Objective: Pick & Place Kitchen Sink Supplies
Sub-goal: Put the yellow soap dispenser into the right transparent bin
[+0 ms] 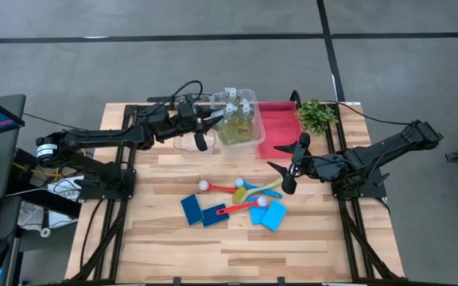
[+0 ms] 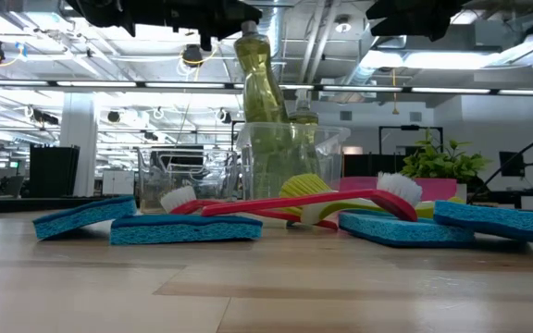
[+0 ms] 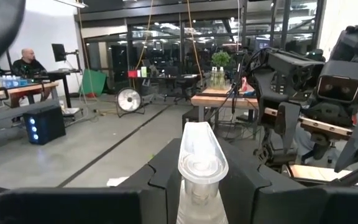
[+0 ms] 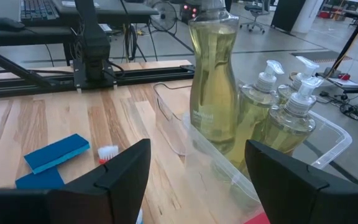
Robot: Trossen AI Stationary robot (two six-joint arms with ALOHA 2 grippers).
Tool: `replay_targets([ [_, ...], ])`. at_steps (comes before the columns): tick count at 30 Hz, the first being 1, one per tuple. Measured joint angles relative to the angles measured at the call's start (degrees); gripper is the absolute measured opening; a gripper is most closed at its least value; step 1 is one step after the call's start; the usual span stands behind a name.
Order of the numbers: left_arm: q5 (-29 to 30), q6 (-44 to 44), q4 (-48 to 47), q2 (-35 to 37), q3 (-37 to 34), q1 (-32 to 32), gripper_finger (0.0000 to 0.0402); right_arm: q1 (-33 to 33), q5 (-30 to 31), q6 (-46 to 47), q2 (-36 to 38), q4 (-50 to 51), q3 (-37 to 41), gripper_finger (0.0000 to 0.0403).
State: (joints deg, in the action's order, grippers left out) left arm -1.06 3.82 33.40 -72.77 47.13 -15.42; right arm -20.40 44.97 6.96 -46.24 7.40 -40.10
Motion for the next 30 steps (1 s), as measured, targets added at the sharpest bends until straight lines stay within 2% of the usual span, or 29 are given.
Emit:
replay_targets([
  [15, -1.05, 0.18, -0.84, -2.5, -0.04, 0.0, 0.0089, -0.01, 0.07, 0.0, 0.0, -0.04, 0.0, 0.0255],
  [30, -1.29, 0.19, -0.87, -8.8, -0.02, -0.02, 0.0089, 0.0, 0.07, 0.0, 0.0, -0.02, 0.0, 0.0255],
])
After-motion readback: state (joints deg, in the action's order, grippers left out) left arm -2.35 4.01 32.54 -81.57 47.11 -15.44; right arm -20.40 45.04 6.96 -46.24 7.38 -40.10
